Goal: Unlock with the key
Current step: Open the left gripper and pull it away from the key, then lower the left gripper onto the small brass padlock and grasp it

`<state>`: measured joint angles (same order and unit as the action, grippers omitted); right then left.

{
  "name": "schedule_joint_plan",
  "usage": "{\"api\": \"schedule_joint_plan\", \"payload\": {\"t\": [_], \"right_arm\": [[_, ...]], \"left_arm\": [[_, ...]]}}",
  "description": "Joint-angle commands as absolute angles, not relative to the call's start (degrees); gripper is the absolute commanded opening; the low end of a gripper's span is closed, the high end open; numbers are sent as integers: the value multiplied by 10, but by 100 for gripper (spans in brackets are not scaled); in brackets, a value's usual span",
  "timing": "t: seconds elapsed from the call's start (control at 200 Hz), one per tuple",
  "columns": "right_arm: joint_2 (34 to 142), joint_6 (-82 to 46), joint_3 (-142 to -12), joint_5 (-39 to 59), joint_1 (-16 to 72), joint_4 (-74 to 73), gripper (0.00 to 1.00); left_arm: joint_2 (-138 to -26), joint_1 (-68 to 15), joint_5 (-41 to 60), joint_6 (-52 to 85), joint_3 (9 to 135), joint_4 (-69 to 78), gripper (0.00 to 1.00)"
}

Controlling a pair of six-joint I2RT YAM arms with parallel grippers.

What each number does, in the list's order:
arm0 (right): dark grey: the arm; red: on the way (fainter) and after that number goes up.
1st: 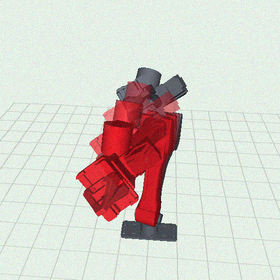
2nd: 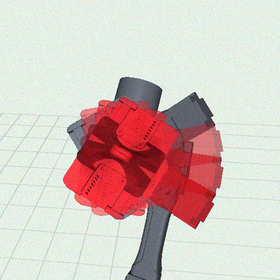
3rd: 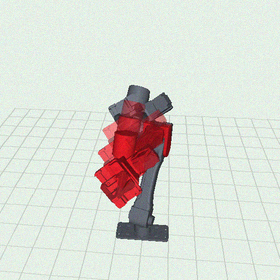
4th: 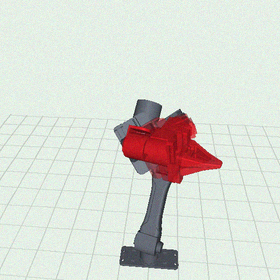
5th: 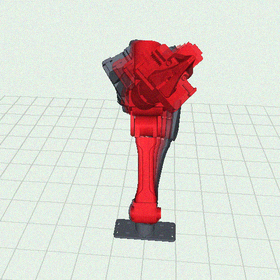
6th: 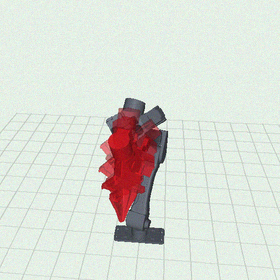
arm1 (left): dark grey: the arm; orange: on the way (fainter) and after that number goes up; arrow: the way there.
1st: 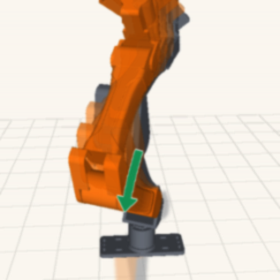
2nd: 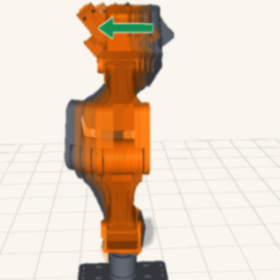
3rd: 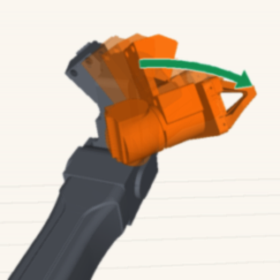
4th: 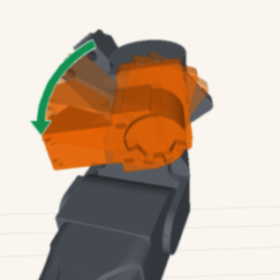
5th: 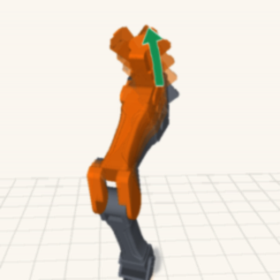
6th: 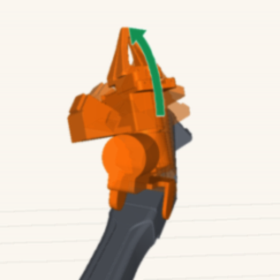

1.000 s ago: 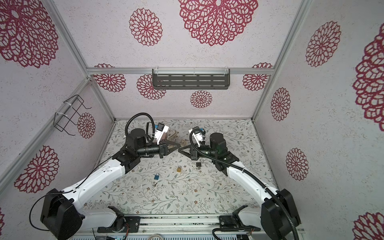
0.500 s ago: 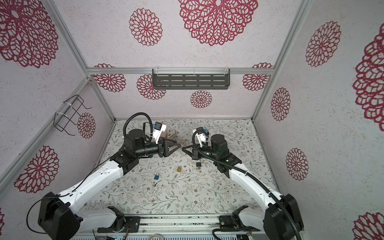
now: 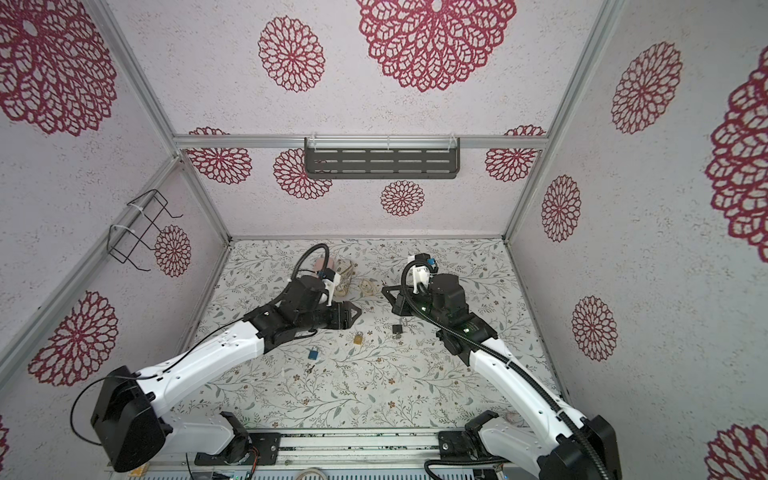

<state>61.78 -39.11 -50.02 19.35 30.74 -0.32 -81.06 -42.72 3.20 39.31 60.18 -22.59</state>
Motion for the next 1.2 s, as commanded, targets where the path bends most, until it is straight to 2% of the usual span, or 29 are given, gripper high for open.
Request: {"api": "schedule_joint_plan", "payload": {"t": [0.0, 0.195, 0.44, 0.84, 1.196], "right_arm": [[616, -406, -524, 154, 307, 24, 0], [633, -403, -564, 149, 307, 57, 0], [643, -406, -585, 172, 306, 41, 0], [645, -409, -577, 196, 303, 19, 0], [648, -408, -584, 204, 302, 22, 0]], "left_arm": [[-864, -454, -50, 425, 629, -302, 70], [-981, -479, -107, 449, 693, -372, 68], [-1095, -488, -108, 469, 756, -414, 61], [-1170, -490, -123, 473, 791, -421, 47], [-1192, -497, -155, 464, 817, -452, 39]]}}
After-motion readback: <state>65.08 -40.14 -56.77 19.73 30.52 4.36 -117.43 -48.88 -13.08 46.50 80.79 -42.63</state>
